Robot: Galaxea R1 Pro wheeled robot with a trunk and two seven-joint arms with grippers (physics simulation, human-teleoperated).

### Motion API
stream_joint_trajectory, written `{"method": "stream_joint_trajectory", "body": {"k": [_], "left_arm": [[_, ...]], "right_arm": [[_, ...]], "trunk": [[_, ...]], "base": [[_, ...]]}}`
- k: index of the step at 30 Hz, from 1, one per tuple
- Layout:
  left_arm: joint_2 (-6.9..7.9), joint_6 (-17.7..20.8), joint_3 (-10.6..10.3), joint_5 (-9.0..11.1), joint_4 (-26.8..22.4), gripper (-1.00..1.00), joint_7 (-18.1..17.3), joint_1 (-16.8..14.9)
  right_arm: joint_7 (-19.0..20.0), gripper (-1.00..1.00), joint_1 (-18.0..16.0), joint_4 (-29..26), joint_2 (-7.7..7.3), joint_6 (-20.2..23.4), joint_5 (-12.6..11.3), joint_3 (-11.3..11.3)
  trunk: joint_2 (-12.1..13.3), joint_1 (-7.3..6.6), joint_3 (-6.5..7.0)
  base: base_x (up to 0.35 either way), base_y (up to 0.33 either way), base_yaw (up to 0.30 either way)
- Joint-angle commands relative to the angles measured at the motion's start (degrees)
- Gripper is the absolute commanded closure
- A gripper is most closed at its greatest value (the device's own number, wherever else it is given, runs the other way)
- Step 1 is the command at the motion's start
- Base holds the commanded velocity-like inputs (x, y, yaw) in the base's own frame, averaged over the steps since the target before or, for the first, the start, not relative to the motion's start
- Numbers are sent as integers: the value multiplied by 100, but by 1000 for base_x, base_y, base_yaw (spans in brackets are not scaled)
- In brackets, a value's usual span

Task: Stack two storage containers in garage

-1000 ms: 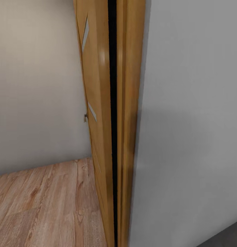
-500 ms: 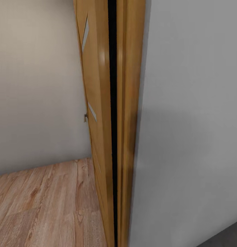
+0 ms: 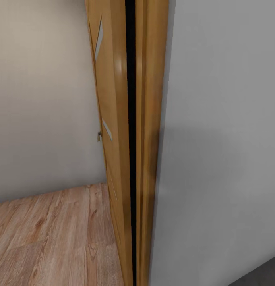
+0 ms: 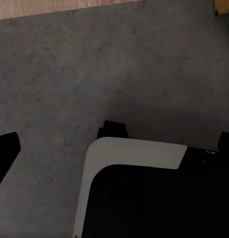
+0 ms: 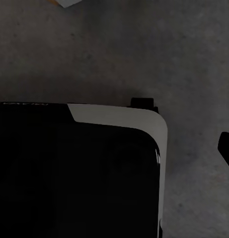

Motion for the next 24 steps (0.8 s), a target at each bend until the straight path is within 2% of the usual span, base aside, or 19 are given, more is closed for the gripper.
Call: {"method": "stream_joint_trajectory", "body": {"k": [1, 24], "left_arm": [[1, -17, 43, -29, 6, -100, -22, -4], [2, -16, 43, -36, 6, -100, -14, -3]], "right_arm": [[29, -100, -4, 6, 0, -15, 0, -30], [29, -100, -8, 6, 0, -13, 0, -30]], "trunk": [[-4, 0, -6], [-4, 0, -6]], "base": [[0, 0, 0], [0, 0, 0]]}}
